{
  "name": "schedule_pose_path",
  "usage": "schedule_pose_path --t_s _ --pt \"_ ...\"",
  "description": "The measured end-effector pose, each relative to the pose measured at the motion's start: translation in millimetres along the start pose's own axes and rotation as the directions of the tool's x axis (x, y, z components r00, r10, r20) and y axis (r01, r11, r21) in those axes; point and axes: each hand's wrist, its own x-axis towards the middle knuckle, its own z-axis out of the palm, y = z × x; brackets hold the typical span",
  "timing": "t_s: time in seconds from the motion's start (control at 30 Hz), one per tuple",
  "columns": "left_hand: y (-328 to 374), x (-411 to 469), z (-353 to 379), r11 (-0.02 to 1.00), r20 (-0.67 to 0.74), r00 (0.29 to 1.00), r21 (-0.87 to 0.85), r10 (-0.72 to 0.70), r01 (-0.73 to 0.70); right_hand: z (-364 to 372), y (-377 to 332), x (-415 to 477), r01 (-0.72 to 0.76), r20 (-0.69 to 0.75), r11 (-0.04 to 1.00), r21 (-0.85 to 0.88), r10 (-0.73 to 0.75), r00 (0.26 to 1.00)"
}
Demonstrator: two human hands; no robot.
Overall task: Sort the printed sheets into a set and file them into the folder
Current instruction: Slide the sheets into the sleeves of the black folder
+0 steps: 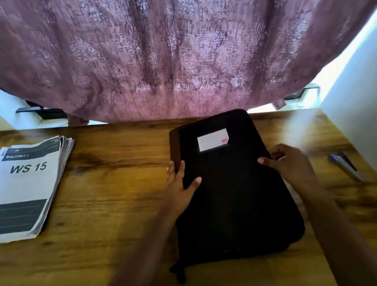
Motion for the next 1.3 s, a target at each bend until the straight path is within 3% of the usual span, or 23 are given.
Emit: schedule_pose_path --t_s 0.07,0.13,0.2,0.27,0.33,0.43,0.6,0.67,0.77,0.9,0.97,1.0,1.07,1.1,1.17,1.3 --pt "15 -7 -16 0.982 0.072 0.996 -0.179 -0.044 0.056 -13 -26 -2 0.06 0.038 0.955 0.291 -0.074 0.997" --pt "35 -21 -34 0.898 0.147 0.989 -0.439 0.031 0.037 -16 -57 -8 0.138 0.115 0.862 0.488 -0.22 0.969" --pt "62 -42 -55 0.786 0.189 0.975 -0.618 0.119 0.025 -3 -88 -16 0.245 0.201 0.807 0.538 -0.404 0.892" --pt "84 -58 -77 0.697 0.174 0.958 -0.716 0.226 -0.035 18 -115 -25 0.41 0.268 0.789 0.458 -0.562 0.782" --pt "100 -72 -100 0.69 0.116 0.956 -0.715 0.269 -0.108 43 -140 -38 0.494 0.365 0.756 0.43 -0.646 0.671" --pt "105 -82 -138 0.734 0.02 0.983 -0.668 0.183 -0.123 80 -165 -60 0.479 0.523 0.727 0.491 -0.687 0.505" --pt "53 -87 -202 0.828 -0.117 0.992 -0.55 0.048 -0.105 136 -163 -59 0.602 0.622 0.684 0.411 -0.694 0.364" --pt "28 -93 -216 0.824 -0.138 0.99 -0.562 -0.009 -0.071 155 -149 -51 0.643 0.641 0.677 0.358 -0.679 0.358" --pt "-15 -96 -227 0.84 -0.185 0.978 -0.542 -0.098 -0.018 181 -125 -44 0.694 0.623 0.679 0.241 -0.656 0.425" --pt "-86 -87 -229 0.831 -0.214 0.937 -0.543 -0.277 0.122 208 -87 -30 0.759 0.655 0.631 -0.158 -0.508 0.559" --pt "-112 -81 -221 0.911 -0.278 0.904 -0.348 -0.326 0.221 213 -73 -29 0.748 0.652 0.613 -0.255 -0.461 0.601" --pt "-124 -76 -213 0.942 -0.335 0.882 -0.163 -0.333 0.293 215 -68 -30 0.752 0.637 0.603 -0.268 -0.474 0.608" --pt "-134 -70 -187 0.869 -0.412 0.859 0.248 -0.305 0.427 217 -61 -33 0.761 0.612 0.579 -0.293 -0.498 0.614" --pt "-135 -70 -171 0.804 -0.431 0.851 0.365 -0.301 0.469 218 -60 -34 0.761 0.607 0.573 -0.304 -0.499 0.618" --pt "-136 -76 -136 0.75 -0.481 0.826 0.419 -0.294 0.511 218 -56 -34 0.757 0.602 0.569 -0.322 -0.494 0.627" --pt "-143 -84 -113 0.78 -0.58 0.787 0.386 -0.21 0.493 215 -61 -30 0.76 0.609 0.544 -0.357 -0.482 0.631"
